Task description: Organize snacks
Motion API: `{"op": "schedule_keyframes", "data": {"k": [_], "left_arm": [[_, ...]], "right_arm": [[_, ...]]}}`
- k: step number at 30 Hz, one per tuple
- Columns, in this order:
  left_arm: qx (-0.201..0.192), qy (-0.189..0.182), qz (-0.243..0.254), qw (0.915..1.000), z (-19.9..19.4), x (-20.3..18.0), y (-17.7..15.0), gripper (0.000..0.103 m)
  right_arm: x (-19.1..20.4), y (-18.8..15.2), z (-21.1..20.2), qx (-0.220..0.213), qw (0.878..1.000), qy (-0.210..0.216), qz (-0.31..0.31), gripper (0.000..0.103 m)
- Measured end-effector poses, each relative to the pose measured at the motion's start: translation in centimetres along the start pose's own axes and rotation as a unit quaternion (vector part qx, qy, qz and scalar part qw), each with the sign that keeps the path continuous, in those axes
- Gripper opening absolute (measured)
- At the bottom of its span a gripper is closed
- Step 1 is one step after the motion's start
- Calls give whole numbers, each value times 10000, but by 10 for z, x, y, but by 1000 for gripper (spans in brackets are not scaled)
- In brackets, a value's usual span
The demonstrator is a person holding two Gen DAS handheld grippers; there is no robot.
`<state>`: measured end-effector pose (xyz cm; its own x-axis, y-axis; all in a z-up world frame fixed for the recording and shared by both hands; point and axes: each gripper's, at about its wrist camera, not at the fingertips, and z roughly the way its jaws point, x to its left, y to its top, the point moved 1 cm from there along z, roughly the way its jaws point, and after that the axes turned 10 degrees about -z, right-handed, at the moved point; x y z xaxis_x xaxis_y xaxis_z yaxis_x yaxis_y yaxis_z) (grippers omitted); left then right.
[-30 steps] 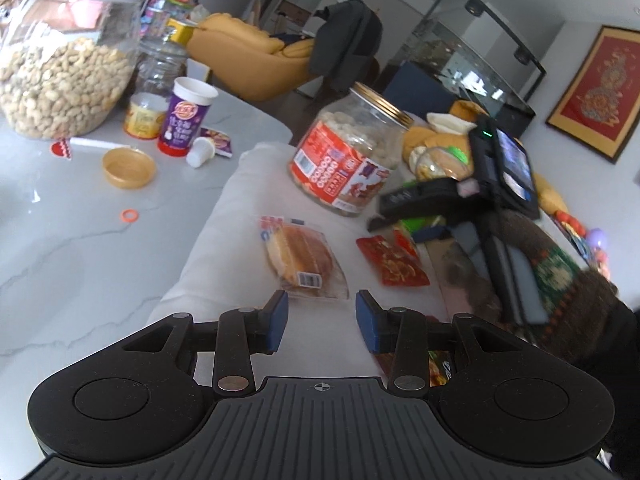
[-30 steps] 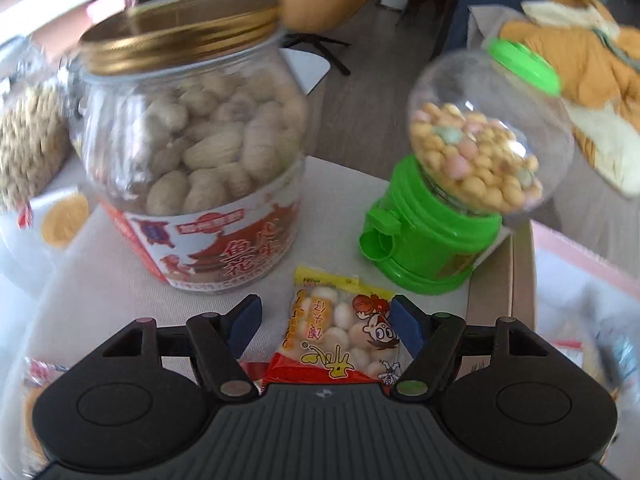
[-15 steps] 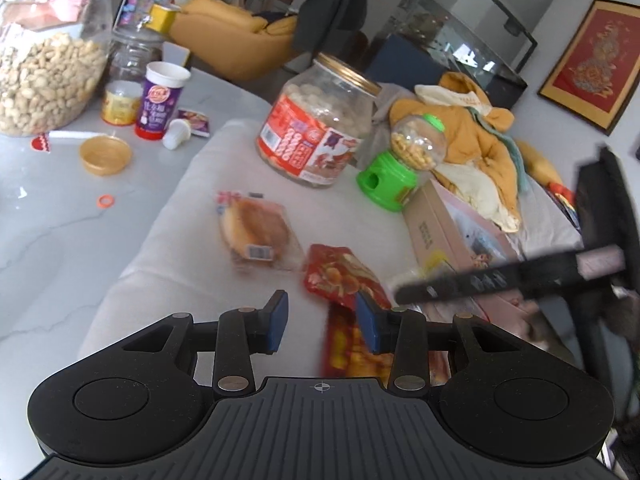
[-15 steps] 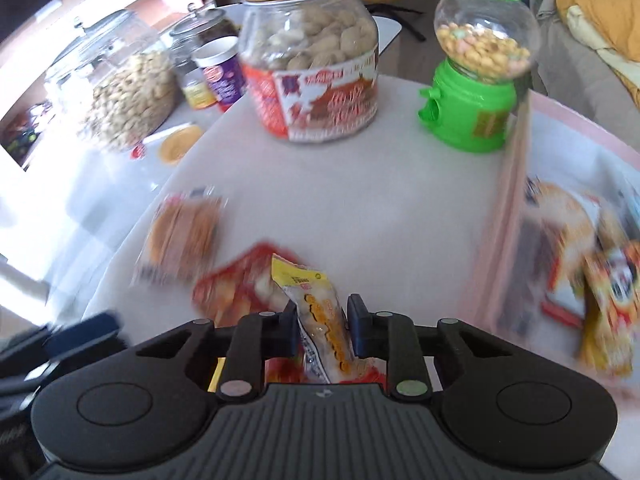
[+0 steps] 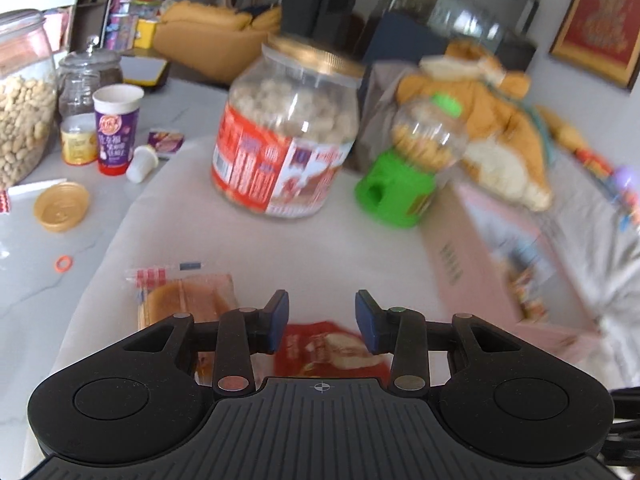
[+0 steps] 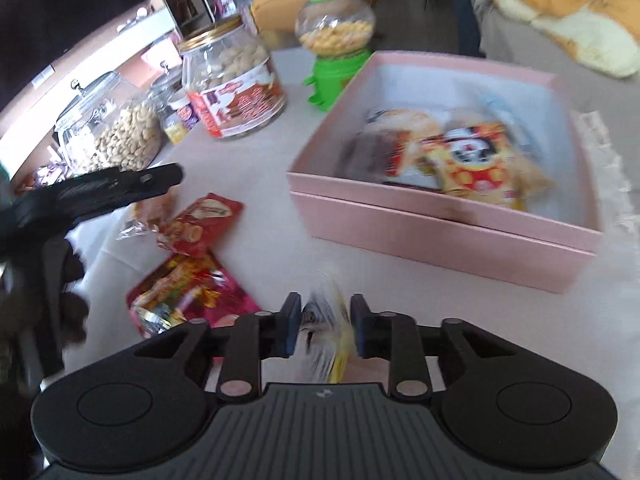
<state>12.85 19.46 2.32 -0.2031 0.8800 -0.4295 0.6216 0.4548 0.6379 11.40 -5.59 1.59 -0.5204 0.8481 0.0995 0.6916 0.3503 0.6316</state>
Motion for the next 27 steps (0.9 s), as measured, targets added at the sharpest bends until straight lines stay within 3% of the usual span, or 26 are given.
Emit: {"op": "schedule_keyframes", "data": {"k": [3, 7, 8, 11, 14, 17, 21, 27], "left_arm": [[180, 53, 93, 9998, 0, -3, -12, 35], [393, -237, 219, 9987, -15, -16, -32, 36], [519, -362, 233, 9977, -19, -18, -36, 36], [849, -689, 373, 9933, -28, -29, -52, 36], [1042, -759, 726, 9890, -36, -43, -66, 36], [886, -622, 1273, 9859, -51, -60, -81, 36], [963, -737, 1900, 9743, -73, -79, -108, 36], [1324, -869, 1764, 9715, -88, -68, -130, 36]], "right_arm": [[-9, -14, -5, -143, 9997, -184, -54, 41], [-20, -32, 2, -320, 9974, -634, -146, 51], [-21, -34, 3, -406, 9970, -652, -118, 57], [-27, -41, 2, -577, 9965, -606, 65, 60], [-35, -49, 4, -785, 9951, -512, 308, 67], [-34, -58, 5, -1066, 9925, -536, 255, 69], [-33, -58, 4, -1106, 9920, -544, 272, 70], [-35, -60, 3, -1151, 9916, -464, 364, 70]]}}
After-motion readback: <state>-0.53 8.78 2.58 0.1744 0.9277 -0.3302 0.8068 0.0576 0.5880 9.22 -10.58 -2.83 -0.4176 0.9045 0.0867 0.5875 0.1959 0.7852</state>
